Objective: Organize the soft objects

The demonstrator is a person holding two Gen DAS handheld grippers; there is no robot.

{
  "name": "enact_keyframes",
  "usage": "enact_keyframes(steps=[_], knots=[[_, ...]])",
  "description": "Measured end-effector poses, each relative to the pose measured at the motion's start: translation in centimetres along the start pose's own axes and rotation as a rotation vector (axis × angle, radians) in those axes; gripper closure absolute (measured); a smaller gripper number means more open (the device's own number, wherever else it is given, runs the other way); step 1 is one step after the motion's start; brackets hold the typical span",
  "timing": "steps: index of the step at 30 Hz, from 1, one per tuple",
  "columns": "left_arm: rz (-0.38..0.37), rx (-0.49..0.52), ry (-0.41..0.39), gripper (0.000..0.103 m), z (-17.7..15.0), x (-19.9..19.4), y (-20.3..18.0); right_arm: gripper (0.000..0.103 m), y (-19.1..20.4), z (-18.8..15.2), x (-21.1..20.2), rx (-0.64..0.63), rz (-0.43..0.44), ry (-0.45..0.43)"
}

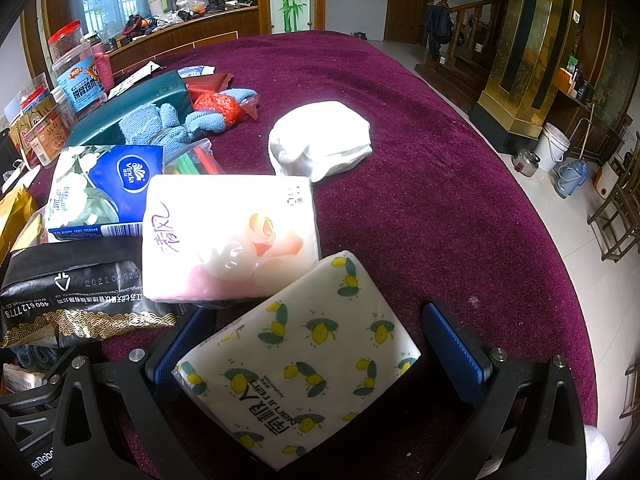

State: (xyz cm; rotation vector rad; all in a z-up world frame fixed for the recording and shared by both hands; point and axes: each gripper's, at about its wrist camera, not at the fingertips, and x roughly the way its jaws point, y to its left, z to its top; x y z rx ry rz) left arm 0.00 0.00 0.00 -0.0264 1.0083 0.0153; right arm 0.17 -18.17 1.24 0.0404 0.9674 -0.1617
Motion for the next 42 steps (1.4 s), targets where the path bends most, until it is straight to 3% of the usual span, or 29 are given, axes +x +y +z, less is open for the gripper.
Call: enact_keyframes(steps=[15,23,27,34,37,38,42], knots=[[0.006,-0.009,0.0,0.0,-0.1,0.0,0.0,0.0,-0.1,-0.2,0.1,0.001,-0.002,-0.001],[-0.048,0.068,0.01,0.0,-0.4,-0.3,0.5,0.0,-0.2,-0.3,0.2,-0.01,0.011,0.008],[-0.043,0.07,0.0,0.0,-0.5,-0.4,0.2,0.0,-0.2,0.0,0.0,-0.046,0.037,0.038],[-0.045,0.072,-0.001,0.0,-0.7,-0.6,0.1,0.0,0.4,-0.4,-0.1,-0.036,0.01,0.039],[-0.075,0.071,-0.012,0.002,-0.9,-1.1,0.4,0.0,0.5,-0.4,-0.1,-0.042,0.013,0.045],[-0.093,0.068,-0.022,0.008,-1.0,-1.4,0.5,0.0,0.3,-0.5,-0.2,-0.042,0.016,0.049],[-0.163,0.05,-0.104,0.009,-1.2,-4.8,1.5,0.0,-0.4,-1.2,-2.0,-0.034,-0.032,0.008]])
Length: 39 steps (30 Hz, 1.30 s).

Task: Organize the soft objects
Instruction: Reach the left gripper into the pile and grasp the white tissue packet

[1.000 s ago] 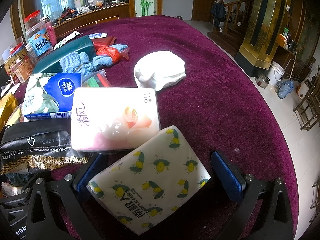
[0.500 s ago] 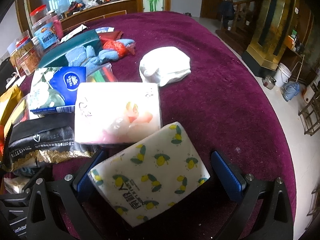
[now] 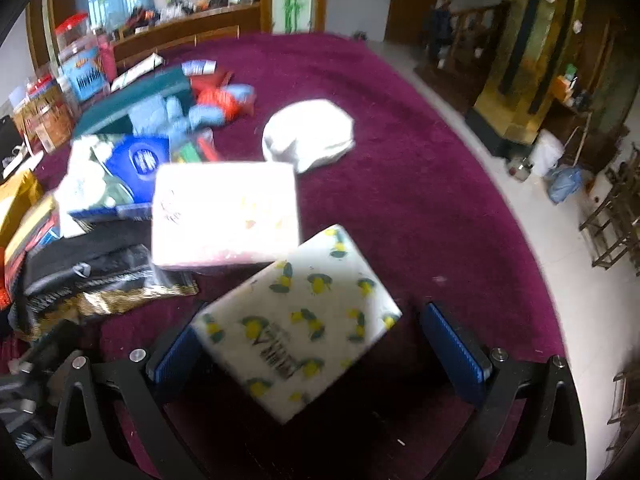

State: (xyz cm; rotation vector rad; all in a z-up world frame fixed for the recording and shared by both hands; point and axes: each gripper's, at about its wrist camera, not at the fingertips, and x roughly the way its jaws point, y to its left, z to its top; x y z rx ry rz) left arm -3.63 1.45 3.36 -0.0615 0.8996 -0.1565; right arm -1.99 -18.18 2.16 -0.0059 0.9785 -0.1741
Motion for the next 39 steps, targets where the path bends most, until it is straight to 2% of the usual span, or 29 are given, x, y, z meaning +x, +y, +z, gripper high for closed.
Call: enact_keyframes(steps=[5,7,10,11,12,13,14,15,16,17,18,20,22,23,25,29,33,35,37,39], knots=[[-0.001,0.017,-0.143,0.008,0.3,-6.0,1.1,0.0,-0.7,-0.3,-4.6,-0.001,-0.01,-0.112],[0.018,-0.01,-0.214,0.006,0.1,-9.0,2.8,0.0,-1.0,0.3,-6.9,0.004,0.017,-0.153],[0.025,-0.088,-0.271,0.003,-0.7,-12.3,6.2,0.0,-2.5,1.5,-12.3,0.049,0.095,-0.291],[0.03,-0.11,-0.277,0.003,-0.8,-12.9,7.4,0.0,-3.3,1.9,-14.7,0.077,0.169,-0.375],[0.04,-0.135,-0.281,0.003,-1.1,-13.7,8.9,0.0,-4.2,1.9,-16.6,0.108,0.291,-0.46],[0.055,-0.152,-0.283,0.003,-1.4,-14.2,10.1,0.0,-4.9,1.7,-17.4,0.126,0.398,-0.5],[0.081,-0.171,-0.285,0.003,-1.8,-14.5,11.5,0.0,-5.6,1.4,-17.4,0.14,0.554,-0.497],[0.11,-0.19,-0.287,0.003,-2.2,-14.8,12.8,0.0,-5.3,1.7,-16.4,0.121,0.615,-0.409],[0.135,-0.202,-0.284,0.003,-2.5,-14.8,13.8,0.002,-4.4,1.9,-14.7,0.095,0.599,-0.296],[0.146,-0.207,-0.278,0.003,-2.7,-14.7,14.4,0.011,-3.8,1.8,-13.5,0.084,0.551,-0.238],[0.154,-0.211,-0.267,0.003,-3.0,-14.5,15.1,0.014,-3.1,1.3,-11.8,0.066,0.452,-0.191],[0.144,-0.195,-0.246,0.003,-3.5,-13.9,15.3,0.015,-2.8,0.4,-10.6,0.065,0.392,-0.193],[0.115,-0.136,-0.221,0.003,-4.0,-13.1,14.0,0.014,-3.1,-0.5,-10.8,0.106,0.354,-0.265],[0.1,-0.11,-0.214,0.003,-4.1,-12.9,13.4,0.009,-3.4,-0.7,-11.0,0.128,0.346,-0.3],[0.067,-0.055,-0.195,0.003,-4.4,-12.3,11.9,0.008,-4.3,-0.8,-10.6,0.198,0.358,-0.351],[0.034,-0.017,-0.148,0.003,-4.1,-10.5,9.7,0.008,-5.5,0.9,-5.5,0.277,0.317,-0.259],[0.043,0.014,-0.116,0.003,-4.1,-9.3,8.0,0.009,-6.0,-0.3,-2.8,0.284,0.242,-0.248],[0.046,0.053,-0.099,0.002,-4.3,-8.9,6.7,0.009,-6.5,-0.5,-2.0,0.319,0.254,-0.237],[0.009,0.099,-0.057,0.002,-4.5,-7.9,5.1,0.009,-6.7,-0.5,-2.0,0.332,0.257,-0.258],[-0.014,0.137,-0.021,0.002,-4.6,-6.8,3.6,0.009,-6.7,-0.4,-1.4,0.333,0.28,-0.239]])
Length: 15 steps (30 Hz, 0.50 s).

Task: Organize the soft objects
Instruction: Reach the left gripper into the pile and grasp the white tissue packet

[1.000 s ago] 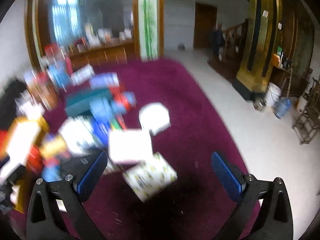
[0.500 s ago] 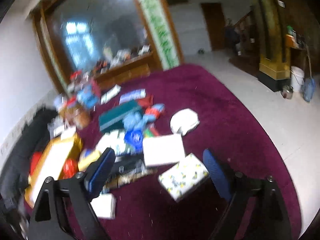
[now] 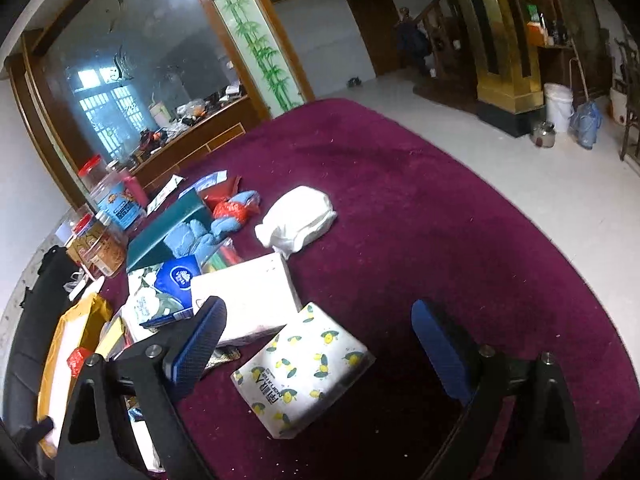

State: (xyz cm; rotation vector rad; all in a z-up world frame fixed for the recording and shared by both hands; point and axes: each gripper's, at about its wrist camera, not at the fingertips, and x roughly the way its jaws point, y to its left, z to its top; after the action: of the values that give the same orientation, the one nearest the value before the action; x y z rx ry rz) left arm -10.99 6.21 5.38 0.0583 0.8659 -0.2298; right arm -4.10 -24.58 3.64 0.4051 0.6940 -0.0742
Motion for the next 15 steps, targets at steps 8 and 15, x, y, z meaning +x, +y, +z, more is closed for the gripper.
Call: enact_keyframes(steps=[8,15], knots=[[0.0,0.176,0.037,0.002,1.1,4.0,-4.6,0.009,0.0,0.1,-0.4,0.019,0.043,0.013],[-0.179,0.268,0.182,0.027,0.0,5.3,-7.1,0.009,0.1,0.1,-0.3,0.024,0.052,0.015]])
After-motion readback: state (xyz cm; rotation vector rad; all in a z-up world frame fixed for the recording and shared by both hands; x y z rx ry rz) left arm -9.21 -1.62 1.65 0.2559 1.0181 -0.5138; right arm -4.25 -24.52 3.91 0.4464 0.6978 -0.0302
